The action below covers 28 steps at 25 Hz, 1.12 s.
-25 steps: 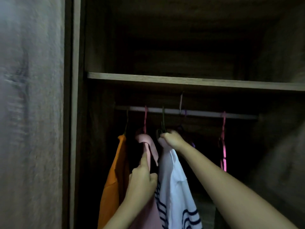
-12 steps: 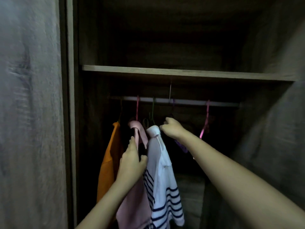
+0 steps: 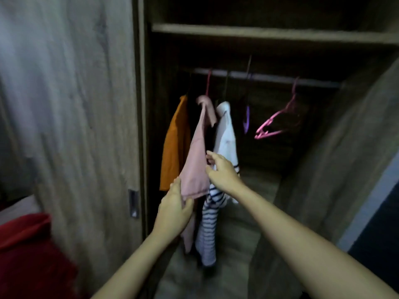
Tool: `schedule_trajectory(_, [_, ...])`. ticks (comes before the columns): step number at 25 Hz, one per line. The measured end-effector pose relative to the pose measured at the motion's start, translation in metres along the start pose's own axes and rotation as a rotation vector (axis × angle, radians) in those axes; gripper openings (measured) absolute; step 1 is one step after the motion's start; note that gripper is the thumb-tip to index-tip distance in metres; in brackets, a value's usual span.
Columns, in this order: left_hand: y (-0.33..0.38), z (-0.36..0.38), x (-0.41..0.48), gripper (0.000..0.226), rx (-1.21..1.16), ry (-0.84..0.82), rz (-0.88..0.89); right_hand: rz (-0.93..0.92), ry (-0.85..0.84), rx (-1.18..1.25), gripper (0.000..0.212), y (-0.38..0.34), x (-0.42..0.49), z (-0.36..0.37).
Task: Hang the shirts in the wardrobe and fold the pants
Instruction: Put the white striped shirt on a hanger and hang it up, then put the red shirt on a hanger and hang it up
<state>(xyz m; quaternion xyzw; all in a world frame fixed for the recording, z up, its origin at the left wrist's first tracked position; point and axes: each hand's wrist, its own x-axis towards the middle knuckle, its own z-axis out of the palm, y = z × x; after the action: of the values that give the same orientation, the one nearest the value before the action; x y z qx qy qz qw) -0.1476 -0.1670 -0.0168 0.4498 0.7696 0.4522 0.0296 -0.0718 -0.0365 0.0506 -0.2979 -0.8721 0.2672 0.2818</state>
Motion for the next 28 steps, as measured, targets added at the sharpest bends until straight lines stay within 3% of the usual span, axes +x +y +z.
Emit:
schedule_trajectory(7, [-0.116, -0.065, -0.094, 0.064, 0.242, -0.013, -0.197, -0.056, -0.333, 0.082, 0.048, -0.035, -0.079, 0.131])
schedule_trajectory(12, [-0.196, -0.143, -0.13, 0.065, 0.434, -0.021, -0.321, -0.142, -0.491, 0.064, 0.05, -0.087, -0.082, 0.214])
schedule_trajectory(19, [-0.307, -0.262, -0.137, 0.066, 0.659, -0.012, -0.395, -0.207, -0.58, 0.073, 0.054, -0.177, -0.058, 0.337])
schedule_trajectory(23, [-0.375, -0.315, -0.116, 0.068, 0.807, -0.092, -0.396, -0.118, -0.595, 0.077, 0.057, -0.199, -0.036, 0.41])
schedule_trajectory(28, [-0.443, -0.341, -0.106, 0.09, 0.927, -0.225, -0.349, 0.076, -0.502, 0.066, 0.057, -0.191, 0.005, 0.48])
